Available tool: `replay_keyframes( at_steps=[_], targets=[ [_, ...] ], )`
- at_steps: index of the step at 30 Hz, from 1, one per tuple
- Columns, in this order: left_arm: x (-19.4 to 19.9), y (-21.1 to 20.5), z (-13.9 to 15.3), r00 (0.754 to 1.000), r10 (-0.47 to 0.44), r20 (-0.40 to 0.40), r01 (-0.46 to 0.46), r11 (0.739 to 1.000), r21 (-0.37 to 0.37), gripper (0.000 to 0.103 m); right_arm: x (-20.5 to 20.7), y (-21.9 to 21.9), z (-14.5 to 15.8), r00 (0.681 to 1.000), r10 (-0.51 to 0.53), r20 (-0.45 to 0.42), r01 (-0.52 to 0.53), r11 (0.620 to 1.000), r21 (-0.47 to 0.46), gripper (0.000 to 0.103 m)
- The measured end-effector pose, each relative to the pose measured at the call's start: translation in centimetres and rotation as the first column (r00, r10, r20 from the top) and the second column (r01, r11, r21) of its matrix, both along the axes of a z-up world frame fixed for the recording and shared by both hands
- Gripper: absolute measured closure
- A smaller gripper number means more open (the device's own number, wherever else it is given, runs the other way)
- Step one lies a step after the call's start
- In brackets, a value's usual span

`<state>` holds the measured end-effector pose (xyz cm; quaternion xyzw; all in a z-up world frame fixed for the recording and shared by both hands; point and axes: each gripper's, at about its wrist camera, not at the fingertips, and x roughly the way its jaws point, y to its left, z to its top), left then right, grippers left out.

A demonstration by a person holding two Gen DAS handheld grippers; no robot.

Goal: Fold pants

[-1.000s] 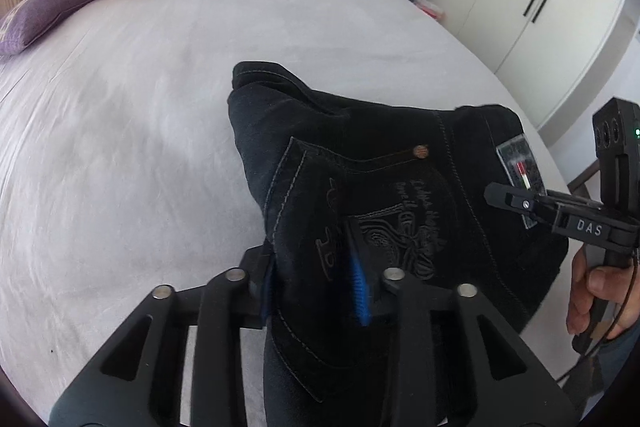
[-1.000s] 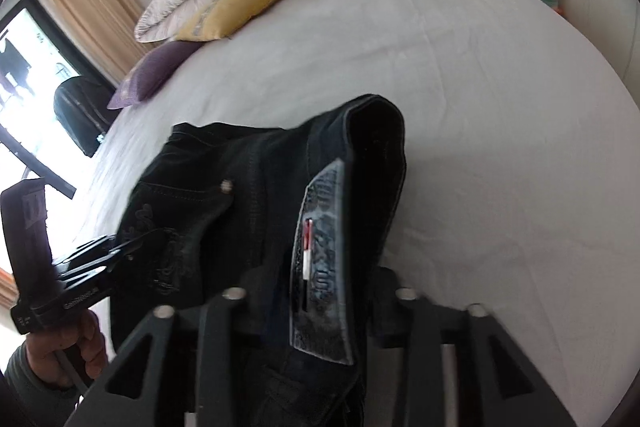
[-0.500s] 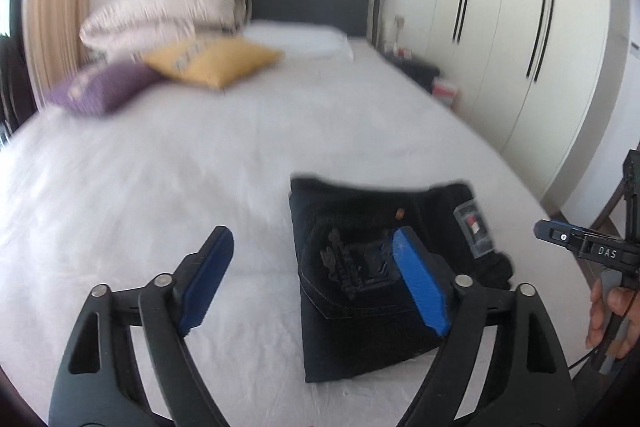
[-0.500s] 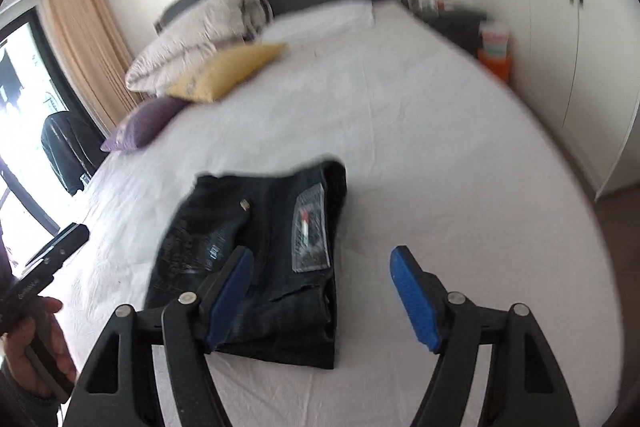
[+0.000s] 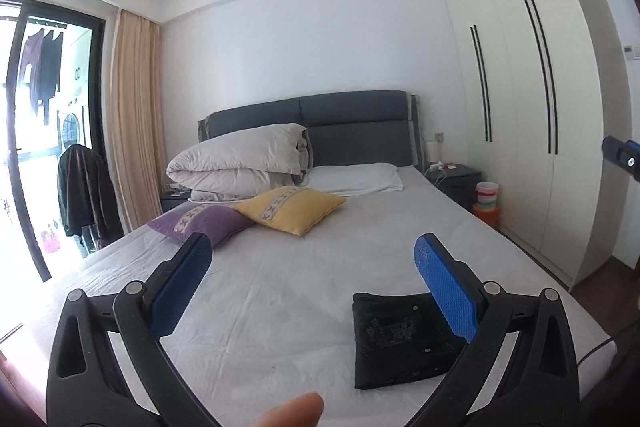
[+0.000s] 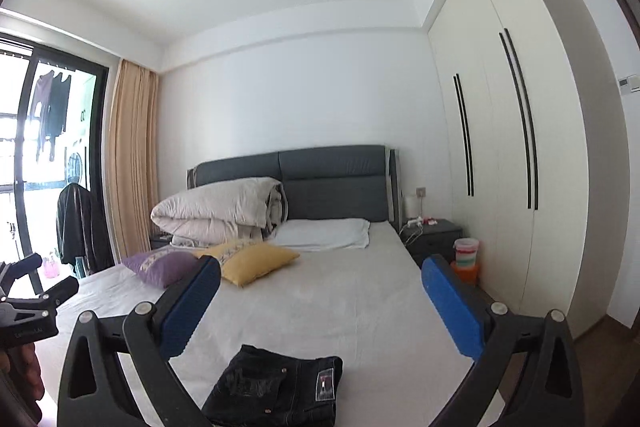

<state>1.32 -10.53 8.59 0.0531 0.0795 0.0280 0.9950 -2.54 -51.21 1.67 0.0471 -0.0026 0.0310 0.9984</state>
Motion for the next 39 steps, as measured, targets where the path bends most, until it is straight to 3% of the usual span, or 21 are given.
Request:
replay_keyframes(
  at_steps=[5,8,12,17,23,39],
  targets=[
    [-1.1,1.0,0.7,0.998,-0.007,-0.062,0.005,0.999,-0.037,0.0,-3.8,0.0,2.4,0.997,-0.006,0.08,0.005,1.0,0.008,0.0],
    [-0.6,1.0,-0.6,0.99,0.024,-0.142,-0.031,0.998,-0.048,0.0,-4.1,0.6,2.2,0.998,-0.02,0.061,0.021,1.0,-0.006,0.0],
    [1.0,0.9,-4.5,0.944,0.007,-0.329,-0.049,0.992,-0.12,0.0,-1.7,1.3,-0.7,0.989,-0.071,-0.127,0.067,0.997,-0.038,0.0],
    [2.9,0.2,-9.5,0.881,-0.019,-0.474,-0.061,0.986,-0.152,0.0,1.4,1.9,-5.0,0.929,-0.063,-0.365,0.058,0.998,-0.024,0.0],
    [4.3,-1.2,-12.9,0.845,-0.041,-0.533,-0.043,0.989,-0.143,0.0,3.0,3.5,-8.6,0.861,-0.058,-0.506,0.053,0.998,-0.025,0.0],
    [4.6,-0.9,-15.1,0.807,-0.038,-0.589,-0.055,0.989,-0.14,0.0,3.3,6.4,-12.5,0.77,-0.036,-0.637,0.009,0.999,-0.046,0.0]
  ],
)
